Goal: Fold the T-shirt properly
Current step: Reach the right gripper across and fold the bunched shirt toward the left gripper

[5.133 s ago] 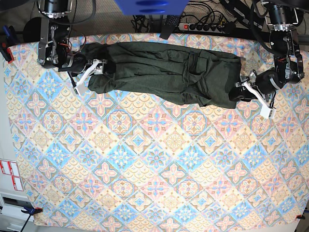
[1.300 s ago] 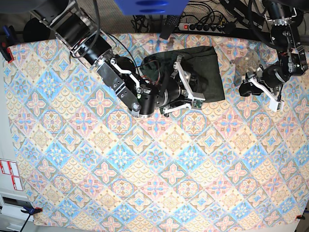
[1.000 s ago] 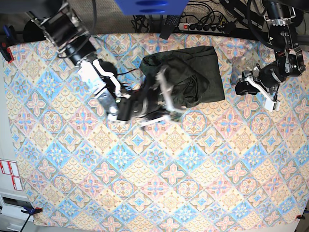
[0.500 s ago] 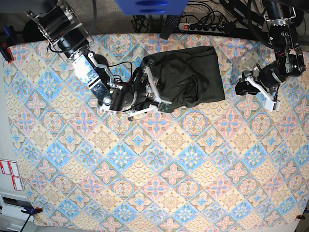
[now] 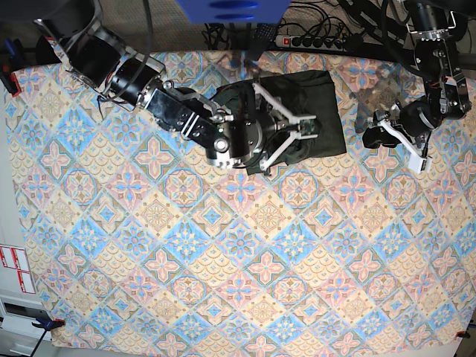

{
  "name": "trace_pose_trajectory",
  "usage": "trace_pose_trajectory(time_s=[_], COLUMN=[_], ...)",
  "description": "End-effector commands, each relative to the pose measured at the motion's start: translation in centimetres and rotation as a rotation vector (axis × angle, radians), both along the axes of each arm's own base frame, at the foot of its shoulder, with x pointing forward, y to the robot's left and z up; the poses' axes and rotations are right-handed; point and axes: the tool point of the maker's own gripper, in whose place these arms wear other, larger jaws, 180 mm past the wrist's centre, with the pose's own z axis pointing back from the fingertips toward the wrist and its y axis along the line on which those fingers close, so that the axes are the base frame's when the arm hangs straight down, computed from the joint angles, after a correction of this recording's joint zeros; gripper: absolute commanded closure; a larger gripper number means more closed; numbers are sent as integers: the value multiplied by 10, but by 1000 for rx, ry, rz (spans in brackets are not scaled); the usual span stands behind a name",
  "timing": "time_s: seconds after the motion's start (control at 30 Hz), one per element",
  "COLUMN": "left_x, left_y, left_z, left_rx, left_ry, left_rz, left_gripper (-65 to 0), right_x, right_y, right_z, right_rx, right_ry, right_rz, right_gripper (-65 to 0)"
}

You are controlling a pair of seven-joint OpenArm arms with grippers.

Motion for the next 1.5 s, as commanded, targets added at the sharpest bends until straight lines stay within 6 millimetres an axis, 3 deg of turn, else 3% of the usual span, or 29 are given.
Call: trace_pose_trajectory(time_s=[0.0, 0.3, 0.47, 0.73, 0.9, 1.2, 1.47], left_x=[8, 9, 9, 9, 9, 9, 10], left_y=[4, 7, 4, 3, 4, 5, 4], left_z=[12, 14, 13, 13, 13, 14, 14], left_rx=[9, 14, 10, 7, 10, 11, 8], left_ry=[-44, -47, -46, -46, -48, -48, -50], left_rz=[-6, -3, -7, -7, -8, -8, -9], left_gripper=[-317, -317, -317, -317, -317, -317, -317], right_x=[9, 52, 61, 48, 36, 37, 20], right_y=[4, 2, -19, -33, -40, -64, -63], right_z=[11, 35, 27, -3, -18, -38, -45], right_rx=[25, 139, 121, 53, 26, -90, -96], right_ry=[-28, -51, -37, 37, 80, -9, 18], right_rz=[12, -138, -204, -233, -252, -255, -243], right_gripper=[-153, -153, -153, -64, -61, -60, -61])
